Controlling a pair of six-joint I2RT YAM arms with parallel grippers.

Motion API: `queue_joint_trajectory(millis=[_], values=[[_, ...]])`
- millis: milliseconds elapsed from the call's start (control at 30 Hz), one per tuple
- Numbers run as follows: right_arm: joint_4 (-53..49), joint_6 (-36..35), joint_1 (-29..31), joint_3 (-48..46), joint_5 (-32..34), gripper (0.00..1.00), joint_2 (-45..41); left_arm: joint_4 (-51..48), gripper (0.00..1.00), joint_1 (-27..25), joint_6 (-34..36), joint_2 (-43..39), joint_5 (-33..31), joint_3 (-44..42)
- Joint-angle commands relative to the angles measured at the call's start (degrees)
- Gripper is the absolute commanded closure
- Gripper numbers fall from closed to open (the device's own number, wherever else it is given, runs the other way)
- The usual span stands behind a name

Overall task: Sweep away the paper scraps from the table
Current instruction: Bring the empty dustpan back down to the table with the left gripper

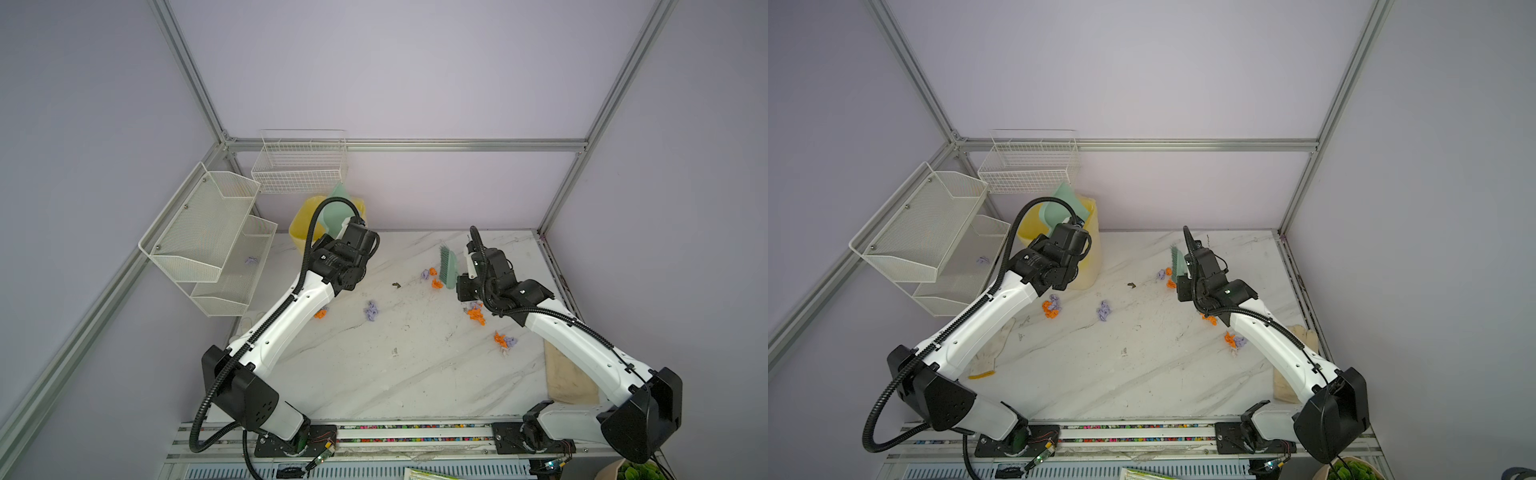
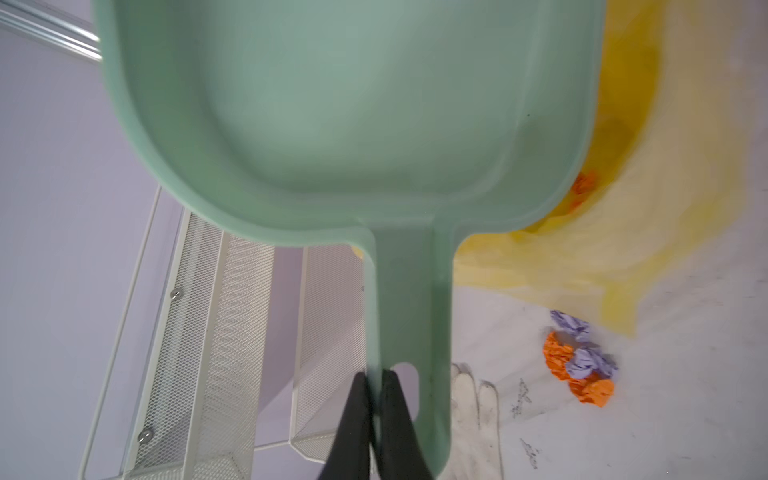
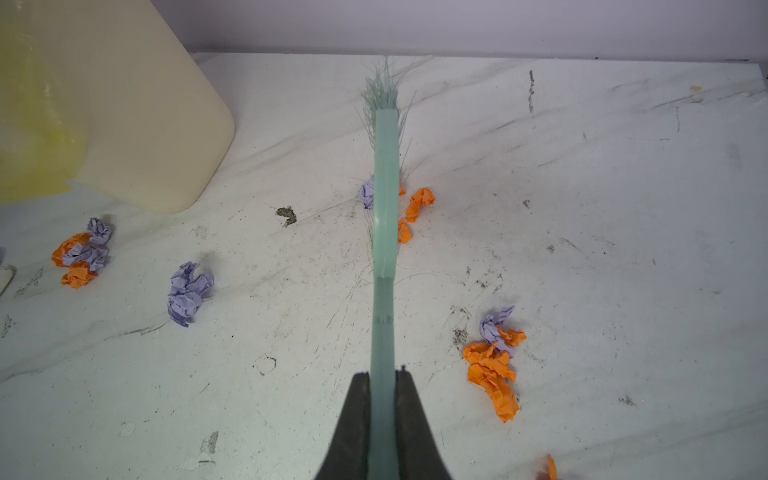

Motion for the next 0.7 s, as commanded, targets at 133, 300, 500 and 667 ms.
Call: queue_joint_trajectory(millis=[133, 300, 500, 667], values=[[-2.2, 0.6, -0.4, 4.3, 1.0, 1.00, 1.5, -11.2, 1.00, -3.1, -17.9, -3.4, 18.4, 5.2], [-5.2, 2.8, -0.3, 4.7, 2.1, 1.00, 2.0, -10.8, 1.00, -4.4, -19.0, -4.9, 28.5, 1.3], [-13.1, 6.3, -0.3, 7.3, 8.5, 1.00, 0.7, -7.5, 1.00, -6.9, -22.8, -7.7, 42.1, -3.7], [-20.5, 10.3, -0.4, 10.0, 14.0, 1.00, -1.6, -4.6, 1.00, -8.3, -23.8, -8.3, 50.0, -7.3]])
